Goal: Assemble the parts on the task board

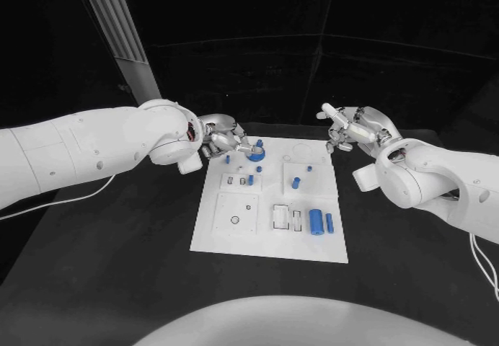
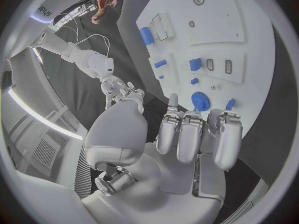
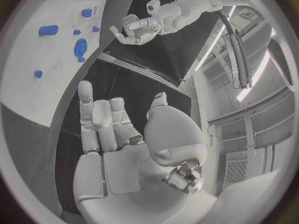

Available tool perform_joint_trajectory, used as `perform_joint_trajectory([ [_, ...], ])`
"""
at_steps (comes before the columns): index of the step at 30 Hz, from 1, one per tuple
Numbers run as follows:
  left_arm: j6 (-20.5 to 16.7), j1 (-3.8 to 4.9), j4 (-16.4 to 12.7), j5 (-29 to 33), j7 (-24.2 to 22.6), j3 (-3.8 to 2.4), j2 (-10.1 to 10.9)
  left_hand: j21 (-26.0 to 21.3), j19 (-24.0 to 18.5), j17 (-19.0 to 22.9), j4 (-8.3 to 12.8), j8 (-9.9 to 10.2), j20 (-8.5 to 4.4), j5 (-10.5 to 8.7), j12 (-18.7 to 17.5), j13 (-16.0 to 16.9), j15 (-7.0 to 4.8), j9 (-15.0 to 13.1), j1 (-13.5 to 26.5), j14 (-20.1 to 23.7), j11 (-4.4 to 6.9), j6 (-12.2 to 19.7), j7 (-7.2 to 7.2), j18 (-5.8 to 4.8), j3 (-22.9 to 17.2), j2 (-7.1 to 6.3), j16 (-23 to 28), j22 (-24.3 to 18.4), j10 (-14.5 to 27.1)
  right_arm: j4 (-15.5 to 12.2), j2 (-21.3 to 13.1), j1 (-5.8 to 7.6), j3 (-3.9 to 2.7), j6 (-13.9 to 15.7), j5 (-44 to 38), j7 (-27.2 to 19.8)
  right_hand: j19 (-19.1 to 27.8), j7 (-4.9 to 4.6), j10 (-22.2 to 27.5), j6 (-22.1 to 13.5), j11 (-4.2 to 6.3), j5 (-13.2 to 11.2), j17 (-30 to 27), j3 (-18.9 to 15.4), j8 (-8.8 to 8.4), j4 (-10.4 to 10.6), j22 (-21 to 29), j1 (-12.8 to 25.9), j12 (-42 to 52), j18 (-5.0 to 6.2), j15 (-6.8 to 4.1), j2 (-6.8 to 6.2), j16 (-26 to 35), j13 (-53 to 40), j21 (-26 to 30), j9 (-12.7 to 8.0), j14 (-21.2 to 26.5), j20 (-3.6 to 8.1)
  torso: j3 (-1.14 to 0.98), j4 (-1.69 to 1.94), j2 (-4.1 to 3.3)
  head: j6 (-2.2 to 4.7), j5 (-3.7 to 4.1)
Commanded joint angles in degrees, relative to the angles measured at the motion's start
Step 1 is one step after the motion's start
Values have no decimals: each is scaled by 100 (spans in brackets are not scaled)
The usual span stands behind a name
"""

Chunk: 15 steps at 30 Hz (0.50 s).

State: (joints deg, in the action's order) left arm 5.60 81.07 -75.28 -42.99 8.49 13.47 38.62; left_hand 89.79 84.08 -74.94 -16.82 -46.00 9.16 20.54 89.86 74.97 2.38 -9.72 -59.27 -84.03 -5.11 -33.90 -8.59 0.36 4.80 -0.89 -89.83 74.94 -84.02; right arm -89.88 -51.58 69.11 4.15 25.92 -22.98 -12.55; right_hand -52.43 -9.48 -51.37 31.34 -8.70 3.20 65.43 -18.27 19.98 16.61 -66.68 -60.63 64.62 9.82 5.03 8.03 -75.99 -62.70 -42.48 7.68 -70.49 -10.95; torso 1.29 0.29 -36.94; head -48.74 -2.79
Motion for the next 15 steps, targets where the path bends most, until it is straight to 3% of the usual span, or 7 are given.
perform_joint_trajectory([
  [1, 472, -13, 61, -176, 687, -4, -54, 21, 592, -1506, -6, -282, -92, -407, 14, 1503, -78, -272, 18, -597, 96, -36, 71, -36, 56, 160, -17, 1506, -598, 10, 8, 9, -2, -94, 105, 37, -14, -365, 41, -127, -16, -39, -68, -84, 179, 1, 15, -1, 54, 52, 5, 83, 25, 60, 60, 50, 88, -19, -3, 3, 0, -4, 10],
  [3, 577, -24, 95, -177, 794, -4, -90, 21, 592, -1506, -4, -478, -141, -537, 14, 1503, -121, -507, 40, -597, 133, -7, 125, -36, 108, 275, -17, 1506, -598, 16, 9, 8, -2, -98, 105, 46, -18, -366, 24, -143, -17, -40, -58, -96, 204, 2, 16, 3, 72, 53, 5, 84, 13, 54, 65, 56, 76, -20, -2, -1, -3, -2, 18],
  [6, 770, -41, 168, -179, 1006, -5, -169, 21, 592, -1506, -1, -724, -192, -583, 14, 1503, -179, -839, 41, -597, 191, 15, 182, -36, 196, 387, -17, 1506, -598, 27, 11, 8, -2, -101, 106, 51, -32, -367, -11, -176, -17, -40, -12, -120, 257, 2, 14, 10, 111, 53, 5, 89, -30, 42, 69, 70, 27, -20, 0, -1, -5, -2, 20],
  [11, 1003, -67, 255, -184, 1391, -5, -268, 21, 592, -1506, -3, -853, -234, -649, 14, 1503, -217, -1136, 154, -597, 222, 81, 216, -36, 364, 418, -17, 1506, -598, 40, 12, 8, -1, -104, 106, 67, -177, -364, -49, -293, -12, -42, 236, -189, 467, -1, -54, -4, 201, 40, -2, 112, -251, 72, -27, 120, -238, -16, 2, -9, -9, -18, 15],
  [15, 1098, -85, 316, -187, 1600, -5, -333, 21, 592, -1506, 3, -873, -253, -865, 14, 1503, -231, -1336, 279, -597, 235, 134, 225, -36, 507, 440, -17, 1506, -598, 45, 14, 7, -1, -115, 106, 90, -1639, -364, -530, -446, -11, -56, 1439, -261, 757, 9, -1052, -34, 615, -333, -4, 153, -1018, -201, -1955, 174, -1237, -13, -3, 4, -2, -38, 33],
])
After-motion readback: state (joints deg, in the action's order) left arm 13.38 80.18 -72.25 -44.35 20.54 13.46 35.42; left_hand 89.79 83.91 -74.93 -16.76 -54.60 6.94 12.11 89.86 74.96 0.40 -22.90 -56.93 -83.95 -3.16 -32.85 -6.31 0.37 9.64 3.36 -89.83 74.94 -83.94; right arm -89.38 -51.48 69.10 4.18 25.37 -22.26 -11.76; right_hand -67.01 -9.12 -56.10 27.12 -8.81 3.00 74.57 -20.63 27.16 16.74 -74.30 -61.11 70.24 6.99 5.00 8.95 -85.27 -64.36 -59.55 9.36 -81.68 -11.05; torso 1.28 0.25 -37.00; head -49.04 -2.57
